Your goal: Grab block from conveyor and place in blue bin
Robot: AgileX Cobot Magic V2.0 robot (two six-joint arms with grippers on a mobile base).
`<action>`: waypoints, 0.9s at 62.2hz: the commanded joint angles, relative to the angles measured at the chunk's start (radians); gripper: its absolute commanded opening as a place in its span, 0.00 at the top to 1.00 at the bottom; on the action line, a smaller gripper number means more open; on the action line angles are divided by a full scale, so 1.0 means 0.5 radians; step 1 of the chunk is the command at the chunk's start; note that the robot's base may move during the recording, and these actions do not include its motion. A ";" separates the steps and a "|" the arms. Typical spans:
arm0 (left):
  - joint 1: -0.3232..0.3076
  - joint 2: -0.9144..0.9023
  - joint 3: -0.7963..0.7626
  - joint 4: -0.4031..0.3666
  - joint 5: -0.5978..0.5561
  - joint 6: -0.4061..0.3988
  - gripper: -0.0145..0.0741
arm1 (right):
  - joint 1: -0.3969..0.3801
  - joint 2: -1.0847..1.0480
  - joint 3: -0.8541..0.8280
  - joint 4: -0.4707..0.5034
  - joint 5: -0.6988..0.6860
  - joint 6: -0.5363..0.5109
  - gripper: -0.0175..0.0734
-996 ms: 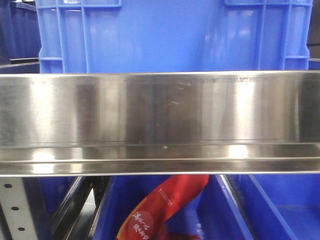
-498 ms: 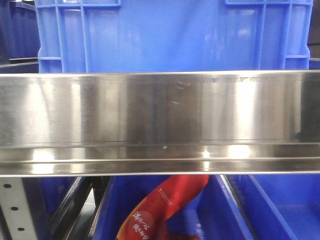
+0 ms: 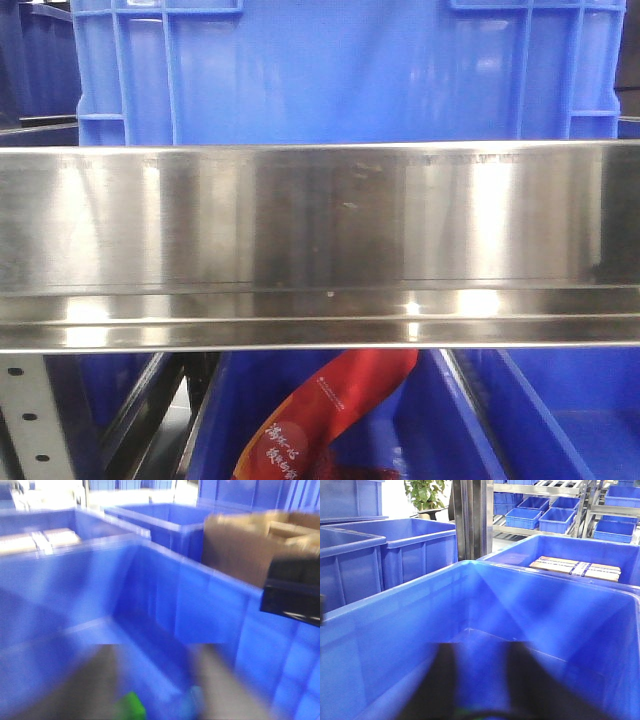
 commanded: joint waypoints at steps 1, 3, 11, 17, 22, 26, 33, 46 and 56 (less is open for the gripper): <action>-0.002 -0.026 -0.020 0.066 -0.066 0.007 0.94 | -0.002 -0.029 -0.023 0.003 -0.048 -0.006 1.00; 0.013 -0.040 -0.020 0.070 -0.066 0.007 0.96 | -0.002 -0.037 -0.023 0.009 -0.048 -0.002 0.99; 0.098 -0.166 -0.012 0.054 0.049 0.007 0.96 | -0.055 -0.170 -0.015 0.009 0.077 -0.002 0.98; 0.197 -0.329 0.083 0.054 0.088 0.007 0.96 | -0.180 -0.325 0.076 0.009 0.119 -0.002 0.98; 0.261 -0.476 0.197 0.054 0.088 0.007 0.96 | -0.276 -0.463 0.175 0.009 0.114 -0.002 0.98; 0.314 -0.606 0.313 0.054 0.084 0.007 0.96 | -0.364 -0.575 0.279 0.009 0.114 -0.002 0.98; 0.412 -0.863 0.577 0.054 0.084 0.007 0.96 | -0.480 -0.786 0.536 0.009 0.106 -0.002 0.98; 0.532 -1.347 1.064 0.052 0.084 0.007 0.96 | -0.530 -1.233 1.026 0.009 0.077 -0.002 0.98; 0.554 -1.685 1.345 0.052 0.084 0.007 0.96 | -0.530 -1.566 1.313 0.009 0.077 -0.002 0.99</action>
